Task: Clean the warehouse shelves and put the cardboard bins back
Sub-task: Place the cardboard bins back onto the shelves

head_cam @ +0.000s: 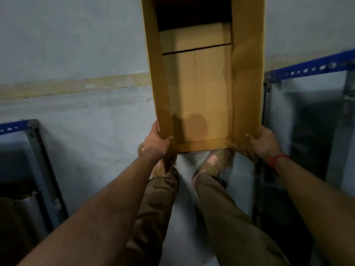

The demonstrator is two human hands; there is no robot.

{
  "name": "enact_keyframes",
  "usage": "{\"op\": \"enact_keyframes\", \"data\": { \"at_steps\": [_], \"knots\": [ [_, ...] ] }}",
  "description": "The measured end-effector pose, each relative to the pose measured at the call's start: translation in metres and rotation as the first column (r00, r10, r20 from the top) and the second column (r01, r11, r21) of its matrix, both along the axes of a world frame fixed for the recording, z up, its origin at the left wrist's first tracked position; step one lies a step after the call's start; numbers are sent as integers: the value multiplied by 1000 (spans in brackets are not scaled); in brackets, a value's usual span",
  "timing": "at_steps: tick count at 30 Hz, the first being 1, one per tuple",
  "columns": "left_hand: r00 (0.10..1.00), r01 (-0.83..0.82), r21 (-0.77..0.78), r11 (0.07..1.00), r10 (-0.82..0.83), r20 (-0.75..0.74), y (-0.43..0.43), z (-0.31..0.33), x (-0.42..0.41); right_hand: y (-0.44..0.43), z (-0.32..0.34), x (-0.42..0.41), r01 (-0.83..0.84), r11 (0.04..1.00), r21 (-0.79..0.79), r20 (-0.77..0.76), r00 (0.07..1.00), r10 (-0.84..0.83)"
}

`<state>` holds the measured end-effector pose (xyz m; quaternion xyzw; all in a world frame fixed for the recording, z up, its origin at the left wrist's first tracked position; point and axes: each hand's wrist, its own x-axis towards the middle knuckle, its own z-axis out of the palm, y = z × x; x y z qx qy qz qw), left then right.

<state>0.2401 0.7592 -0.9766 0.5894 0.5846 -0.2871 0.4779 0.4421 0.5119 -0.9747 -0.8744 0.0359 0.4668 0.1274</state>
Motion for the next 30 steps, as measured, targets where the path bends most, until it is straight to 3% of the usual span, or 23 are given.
{"op": "enact_keyframes", "data": {
  "at_steps": [4,10,20,30],
  "knots": [
    [992,119,46,992,-121,39,13,16,-1,4,22,1,-42,998,42,23,999,41],
    [942,295,191,936,-318,107,57,117,-10,21,105,-15,-49,995,89,81,996,42],
    [912,357,414,837,-408,40,80,309,-37,51,270,-76,-9,960,280,231,971,-58],
    [823,356,480,802,-512,246,96,454,-73,57,447,-134,47,966,254,420,894,-154]
  ]
}}
